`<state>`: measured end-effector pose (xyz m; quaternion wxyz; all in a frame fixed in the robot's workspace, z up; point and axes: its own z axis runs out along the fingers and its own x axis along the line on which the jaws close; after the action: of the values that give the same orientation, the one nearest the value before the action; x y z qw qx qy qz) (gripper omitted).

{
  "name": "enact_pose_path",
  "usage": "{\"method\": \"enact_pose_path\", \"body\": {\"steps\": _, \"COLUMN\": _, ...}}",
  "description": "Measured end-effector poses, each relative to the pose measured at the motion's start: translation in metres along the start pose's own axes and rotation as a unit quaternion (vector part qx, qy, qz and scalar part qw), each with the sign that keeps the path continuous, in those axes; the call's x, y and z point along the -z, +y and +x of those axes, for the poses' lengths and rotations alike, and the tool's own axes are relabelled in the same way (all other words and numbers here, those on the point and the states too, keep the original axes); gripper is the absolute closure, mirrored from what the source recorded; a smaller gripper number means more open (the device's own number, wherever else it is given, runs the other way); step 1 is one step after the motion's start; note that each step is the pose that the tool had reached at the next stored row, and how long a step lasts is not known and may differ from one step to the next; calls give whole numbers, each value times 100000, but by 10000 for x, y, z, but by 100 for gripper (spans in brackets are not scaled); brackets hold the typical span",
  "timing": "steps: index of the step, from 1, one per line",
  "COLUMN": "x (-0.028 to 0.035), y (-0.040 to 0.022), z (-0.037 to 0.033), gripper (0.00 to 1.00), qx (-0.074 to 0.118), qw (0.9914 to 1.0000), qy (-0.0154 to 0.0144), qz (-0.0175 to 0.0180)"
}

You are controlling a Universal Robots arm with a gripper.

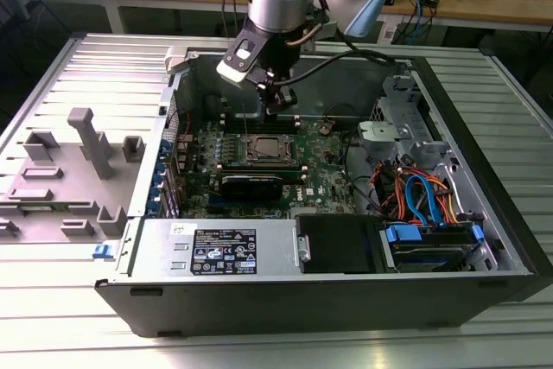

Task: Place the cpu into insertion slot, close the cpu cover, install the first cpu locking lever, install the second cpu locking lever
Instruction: 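Install the first cpu locking lever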

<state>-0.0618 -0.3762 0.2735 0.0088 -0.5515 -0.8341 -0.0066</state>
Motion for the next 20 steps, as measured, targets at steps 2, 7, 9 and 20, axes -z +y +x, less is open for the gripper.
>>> {"method": "enact_pose_path", "body": {"steps": 2, "x": 0, "y": 0, "z": 0, "gripper": 89, "qx": 1878, "qw": 99982, "qy": 5, "qz": 38}}
{"method": "enact_pose_path", "body": {"steps": 7, "x": 0, "y": 0, "z": 0, "gripper": 89, "qx": 8867, "qw": 99606, "qy": 11, "qz": 195}}
{"method": "enact_pose_path", "body": {"steps": 9, "x": 0, "y": 0, "z": 0, "gripper": 89, "qx": 13287, "qw": 99113, "qy": 20, "qz": 291}}
{"method": "enact_pose_path", "body": {"steps": 20, "x": 0, "y": 0, "z": 0, "gripper": 89, "qx": 18187, "qw": 98332, "qy": 22, "qz": 398}}
